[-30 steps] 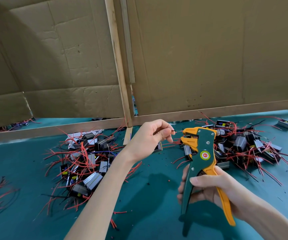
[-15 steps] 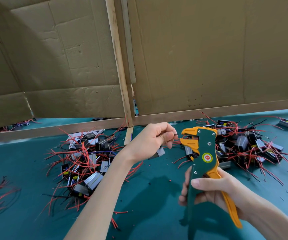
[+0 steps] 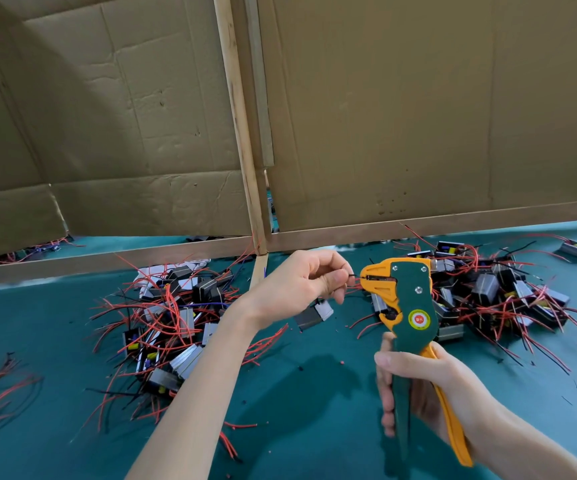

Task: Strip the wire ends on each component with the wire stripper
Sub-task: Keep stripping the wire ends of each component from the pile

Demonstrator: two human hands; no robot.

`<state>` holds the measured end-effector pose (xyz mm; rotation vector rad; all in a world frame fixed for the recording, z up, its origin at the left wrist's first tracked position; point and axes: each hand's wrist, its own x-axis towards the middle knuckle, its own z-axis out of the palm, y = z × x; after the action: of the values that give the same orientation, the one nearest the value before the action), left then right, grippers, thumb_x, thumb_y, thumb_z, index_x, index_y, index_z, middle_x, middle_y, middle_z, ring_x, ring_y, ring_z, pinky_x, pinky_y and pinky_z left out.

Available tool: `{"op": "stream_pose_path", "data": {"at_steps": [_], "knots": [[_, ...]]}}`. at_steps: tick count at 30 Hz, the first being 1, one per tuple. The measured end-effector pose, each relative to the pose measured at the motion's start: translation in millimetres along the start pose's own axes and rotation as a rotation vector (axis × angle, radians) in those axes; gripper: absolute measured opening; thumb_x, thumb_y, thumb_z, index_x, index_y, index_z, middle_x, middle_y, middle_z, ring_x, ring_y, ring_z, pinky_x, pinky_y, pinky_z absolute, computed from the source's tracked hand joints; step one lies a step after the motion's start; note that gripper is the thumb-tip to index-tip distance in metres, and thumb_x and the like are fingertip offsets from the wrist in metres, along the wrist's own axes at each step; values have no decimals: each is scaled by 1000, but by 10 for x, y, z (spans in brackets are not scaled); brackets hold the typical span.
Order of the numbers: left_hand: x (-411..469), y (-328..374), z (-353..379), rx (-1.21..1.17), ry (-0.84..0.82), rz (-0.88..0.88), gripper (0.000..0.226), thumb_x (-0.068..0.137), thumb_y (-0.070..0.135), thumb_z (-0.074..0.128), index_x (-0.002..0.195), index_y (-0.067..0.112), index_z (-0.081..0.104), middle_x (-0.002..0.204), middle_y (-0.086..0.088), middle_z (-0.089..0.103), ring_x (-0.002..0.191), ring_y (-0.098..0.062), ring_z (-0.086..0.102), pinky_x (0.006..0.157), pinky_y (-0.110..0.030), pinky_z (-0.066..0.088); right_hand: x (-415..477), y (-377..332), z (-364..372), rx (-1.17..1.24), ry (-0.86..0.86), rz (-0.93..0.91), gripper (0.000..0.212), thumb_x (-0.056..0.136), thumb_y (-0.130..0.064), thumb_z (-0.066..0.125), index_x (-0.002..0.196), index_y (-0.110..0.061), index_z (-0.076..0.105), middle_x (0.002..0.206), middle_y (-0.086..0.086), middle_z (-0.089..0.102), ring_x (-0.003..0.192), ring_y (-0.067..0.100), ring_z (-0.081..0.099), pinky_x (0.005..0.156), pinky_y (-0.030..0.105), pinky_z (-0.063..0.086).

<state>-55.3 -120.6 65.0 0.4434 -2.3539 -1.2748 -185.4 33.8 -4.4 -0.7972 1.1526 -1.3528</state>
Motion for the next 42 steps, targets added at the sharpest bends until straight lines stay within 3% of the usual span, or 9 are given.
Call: {"op": "stream_pose_path", "data": {"at_steps": [4,8,12,21,31,36,42], "knots": [[-1,-44,12,-40,6,-16,19,98,12,51,82,17,59,62,10,61,59,-8,57,63,-18,45,30,66,20,-20,106,-24,35,59,-30,72,53,-7,47,50,16,42,37,24,41,38,27,38],[16,-64,50,-25,59,-11,16,97,13,55,82,17,60,63,10,63,60,-12,58,64,-23,47,70,-1,-62,99,-44,-65,31,48,-19,83,64,-2,62,64,26,55,53,37,58,53,45,53],[18,-12,-41,-45,158,84,15,94,9,58,82,16,63,65,12,65,61,3,57,63,-11,44,78,-59,-103,67,-190,-105,49,44,-21,95,78,2,66,76,34,59,70,49,64,67,52,56],[-23,76,-53,-5,81,36,11,94,16,60,85,16,67,67,13,67,62,2,58,65,-11,44,38,-85,-68,41,-197,-98,29,57,-11,81,78,2,66,77,36,60,71,50,63,67,52,56],[-34,110,-28,6,48,-21,12,95,17,59,88,12,67,65,12,64,62,-3,56,63,-15,46,23,-90,-66,3,-199,-74,27,57,-11,80,77,1,66,82,36,61,76,51,65,66,49,57],[-50,140,-20,8,21,-25,16,95,17,58,82,22,66,63,14,65,58,2,54,59,-12,44,24,-92,-67,-16,-201,-73,29,56,-12,81,76,3,67,77,35,61,72,48,65,66,49,57],[-58,128,-61,-9,-2,-31,20,93,20,62,76,30,68,63,11,59,56,-12,50,64,-27,43,13,-85,-50,-35,-156,-50,28,55,-14,82,71,2,65,70,33,58,63,46,61,61,49,55]]}}
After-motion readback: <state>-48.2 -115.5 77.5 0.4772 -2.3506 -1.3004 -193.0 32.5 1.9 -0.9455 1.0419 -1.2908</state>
